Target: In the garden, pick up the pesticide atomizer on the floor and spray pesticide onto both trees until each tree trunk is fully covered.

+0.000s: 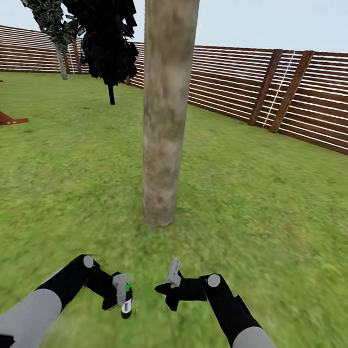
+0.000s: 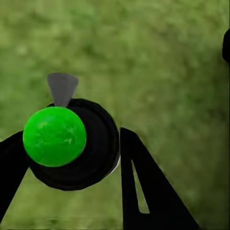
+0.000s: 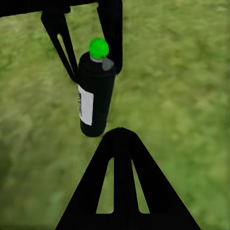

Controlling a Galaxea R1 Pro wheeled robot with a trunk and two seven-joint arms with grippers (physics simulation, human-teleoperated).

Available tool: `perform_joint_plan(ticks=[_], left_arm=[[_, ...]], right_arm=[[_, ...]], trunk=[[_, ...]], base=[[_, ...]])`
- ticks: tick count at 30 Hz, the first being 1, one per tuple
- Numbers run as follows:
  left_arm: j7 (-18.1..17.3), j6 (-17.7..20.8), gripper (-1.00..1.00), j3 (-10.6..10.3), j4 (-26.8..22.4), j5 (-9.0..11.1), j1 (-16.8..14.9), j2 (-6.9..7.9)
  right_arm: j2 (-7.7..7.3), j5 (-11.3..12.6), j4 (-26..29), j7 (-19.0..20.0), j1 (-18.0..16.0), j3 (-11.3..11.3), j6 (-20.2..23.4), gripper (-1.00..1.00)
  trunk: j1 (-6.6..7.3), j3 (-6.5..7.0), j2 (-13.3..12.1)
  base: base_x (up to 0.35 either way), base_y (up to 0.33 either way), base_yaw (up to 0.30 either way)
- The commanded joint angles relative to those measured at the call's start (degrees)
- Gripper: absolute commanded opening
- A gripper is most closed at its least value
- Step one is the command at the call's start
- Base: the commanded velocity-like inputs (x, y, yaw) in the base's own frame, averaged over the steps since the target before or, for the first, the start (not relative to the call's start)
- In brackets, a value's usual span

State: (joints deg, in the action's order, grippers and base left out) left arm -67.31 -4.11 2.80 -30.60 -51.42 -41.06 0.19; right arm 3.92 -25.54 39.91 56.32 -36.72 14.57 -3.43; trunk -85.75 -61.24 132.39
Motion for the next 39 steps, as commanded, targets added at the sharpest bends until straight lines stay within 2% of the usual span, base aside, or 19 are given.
perform_joint_plan(ticks=[1, 3, 9, 11, 14, 16, 17, 18, 21, 22, 23, 25, 27, 28, 31, 32, 34, 36, 39], left_arm=[[-0.24, -0.45, -1.00, 0.32, -0.07, -0.35, 0.12, 1.26], [-0.32, -0.45, -1.00, 0.29, -0.13, -0.39, 0.29, 3.54], [-0.34, -0.55, -1.00, 0.28, -0.07, -0.61, 0.45, 12.27], [-0.26, -0.72, -1.00, 0.42, 0.05, -0.55, 0.47, 14.27], [0.29, -0.68, -1.00, 0.81, 0.47, -0.45, 0.53, 15.53], [2.18, -0.47, -1.00, 1.90, 0.76, 0.03, 0.54, 15.74], [4.15, -0.36, -1.00, 3.17, 0.89, 0.24, 0.54, 15.74], [7.45, -0.22, -1.00, 5.55, 1.50, 0.50, 0.54, 15.58], [15.24, -0.05, -1.00, 12.97, 6.49, 1.31, 0.54, 14.94], [17.88, -0.03, -1.00, 15.36, 8.43, 1.98, 0.54, 14.85], [20.36, -0.04, -1.00, 17.59, 10.39, 2.90, 0.54, 14.80], [25.29, 0.14, -1.00, 21.83, 13.37, 5.24, 0.54, 14.77], [30.52, 0.84, -1.00, 25.77, 14.67, 7.66, 0.54, 14.69], [32.83, 2.02, -1.00, 27.04, 15.65, 8.46, 0.54, 14.52], [38.32, 8.14, -1.00, 28.31, 17.37, 9.17, 0.54, 13.46], [40.58, 11.08, -1.00, 28.46, 17.38, 9.20, 0.54, 12.39], [43.96, 15.47, -1.00, 28.63, 17.09, 9.22, 0.54, 10.67], [46.90, 18.55, -1.00, 28.59, 16.74, 9.23, 0.49, 8.98], [47.65, 19.33, -1.00, 28.52, 16.65, 9.23, 0.25, 7.96]], right_arm=[[-0.02, -0.59, 0.00, 0.10, -0.02, -0.07, -0.35, -1.00], [-0.07, -0.62, -0.07, 0.10, -0.02, -0.08, -0.35, -1.00], [-0.54, -0.81, -0.53, 0.10, -0.02, -0.16, -0.35, -1.00], [-0.78, -0.87, -0.68, 0.05, -0.02, -0.19, -0.35, -1.00], [-2.19, -0.81, -2.30, -0.53, -0.02, -0.50, -0.41, -1.00], [-4.11, -0.71, -4.94, -4.87, 0.00, -0.63, -0.43, -1.00], [-4.83, -0.72, -7.02, -9.38, 0.03, -0.61, -0.44, -1.00], [-5.38, -0.61, -11.97, -17.29, 0.11, -0.60, -0.52, -1.00], [-5.65, -0.17, -24.71, -35.87, 0.17, -0.67, -2.75, -1.00], [-5.66, 0.56, -27.41, -41.34, 0.21, -0.67, -4.37, 1.00], [-5.67, 2.61, -29.61, -46.35, 0.22, -0.68, -5.94, 1.00], [-5.69, 10.61, -32.07, -54.76, 0.26, -0.68, -7.58, 1.00], [-5.80, 19.05, -32.80, -59.50, 0.31, -0.68, -8.08, 1.00], [-5.83, 21.98, -32.93, -60.76, 0.43, -0.68, -8.21, 1.00], [-6.69, 26.56, -33.03, -65.48, 2.01, -0.68, -8.97, 1.00], [-7.27, 28.74, -33.04, -68.12, 3.43, -0.68, -11.06, 1.00], [-8.37, 32.23, -33.10, -70.95, 5.34, -0.68, -15.95, 1.00], [-9.42, 34.08, -33.08, -71.97, 7.31, -0.61, -20.06, 1.00], [-9.67, 34.51, -33.12, -72.21, 7.90, -0.60, -21.10, 1.00]], trunk=[[0.01, -0.05, 0.02], [0.01, -0.05, 0.02], [0.01, -0.05, 0.02], [0.01, -0.05, 0.02], [0.01, -0.05, 0.02], [0.01, -0.05, 0.02], [0.01, -0.05, 0.02], [0.01, -0.05, 0.02], [0.01, -0.05, 0.02], [0.01, -0.05, 0.02], [0.01, -0.05, 0.02], [0.01, -0.05, 0.02], [0.01, -0.05, 0.02], [0.01, -0.05, 0.02], [0.01, -0.05, 0.02], [0.01, -0.05, 0.02], [0.01, -0.05, 0.02], [0.01, -0.05, 0.02], [0.01, -0.05, 0.02]], base=[[0.000, 0.000, 0.000], [0.000, 0.000, 0.000], [0.000, 0.000, 0.000], [0.000, 0.000, 0.000], [0.000, 0.000, 0.000], [0.000, 0.000, 0.000], [0.000, 0.000, 0.000], [0.000, 0.000, 0.000], [0.000, 0.000, 0.000], [0.000, 0.000, 0.000], [0.000, 0.000, 0.000], [0.000, 0.000, 0.000], [0.000, 0.000, 0.000], [0.000, 0.000, 0.000], [0.000, 0.000, 0.000], [0.000, 0.000, 0.000], [0.000, 0.000, 0.000], [0.000, 0.000, 0.000], [0.006, 0.000, 0.000]])
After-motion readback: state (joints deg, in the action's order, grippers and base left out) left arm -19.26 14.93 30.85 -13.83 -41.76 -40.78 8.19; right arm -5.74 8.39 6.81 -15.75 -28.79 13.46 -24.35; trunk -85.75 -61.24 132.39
